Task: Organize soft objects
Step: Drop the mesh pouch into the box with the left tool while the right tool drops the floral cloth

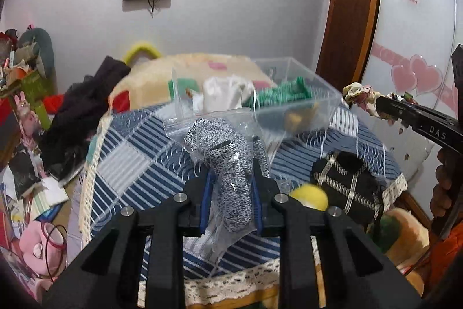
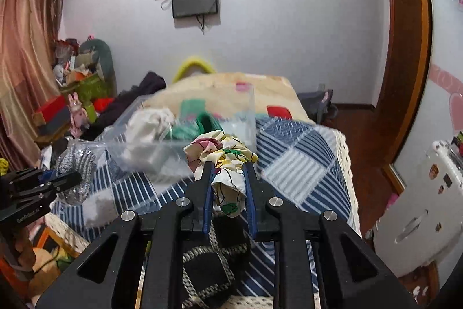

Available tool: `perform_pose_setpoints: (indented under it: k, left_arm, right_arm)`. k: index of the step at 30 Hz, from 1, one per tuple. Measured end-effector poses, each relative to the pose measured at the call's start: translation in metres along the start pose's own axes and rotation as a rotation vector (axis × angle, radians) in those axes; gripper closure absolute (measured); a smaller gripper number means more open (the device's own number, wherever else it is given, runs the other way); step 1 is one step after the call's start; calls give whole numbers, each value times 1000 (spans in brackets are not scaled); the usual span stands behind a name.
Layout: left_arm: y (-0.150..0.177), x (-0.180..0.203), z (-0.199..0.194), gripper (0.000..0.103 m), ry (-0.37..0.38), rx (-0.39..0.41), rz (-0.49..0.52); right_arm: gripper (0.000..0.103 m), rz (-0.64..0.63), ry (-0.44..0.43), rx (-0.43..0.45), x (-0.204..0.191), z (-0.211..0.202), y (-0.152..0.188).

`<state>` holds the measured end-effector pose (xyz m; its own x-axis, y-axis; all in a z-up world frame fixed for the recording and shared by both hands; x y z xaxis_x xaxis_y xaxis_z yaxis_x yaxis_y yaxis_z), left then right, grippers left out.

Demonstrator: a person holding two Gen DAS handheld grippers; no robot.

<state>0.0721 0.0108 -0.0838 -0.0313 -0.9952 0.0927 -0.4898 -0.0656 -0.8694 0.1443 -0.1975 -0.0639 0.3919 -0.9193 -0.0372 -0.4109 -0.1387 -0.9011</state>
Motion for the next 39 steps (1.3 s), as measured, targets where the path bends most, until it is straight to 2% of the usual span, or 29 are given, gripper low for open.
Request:
perform_pose_setpoints:
  k: [9,16,27,39]
  left_arm:
    - [-45,-3,6,80,-19,107,4]
    - [-75,-8,35,80,11,120,-27]
    - [-88,-6,100,80,58,29,-52]
    - [-77,-1,160,79,84,-102,-48]
  right_arm:
    - [86,-37,-26,107,-18,3,-34]
    - [86,-38,-15,106,-26,31,-42]
    - [86,-76,25,37,-29,80,-55]
    - [86,-150,61,-135,-30,132,-42]
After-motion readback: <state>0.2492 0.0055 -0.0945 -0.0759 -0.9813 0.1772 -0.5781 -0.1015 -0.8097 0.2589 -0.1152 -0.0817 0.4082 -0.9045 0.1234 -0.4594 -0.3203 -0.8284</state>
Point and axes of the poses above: each gripper's, at about its wrist camera, not at the fingertips, and z roughly the way its jaws point, x to its right, y to its underside, the point moved 1 cm from there along z, roughly the way its jaws point, and after that the axes turned 5 degrees about x, right-handed, at the moved point
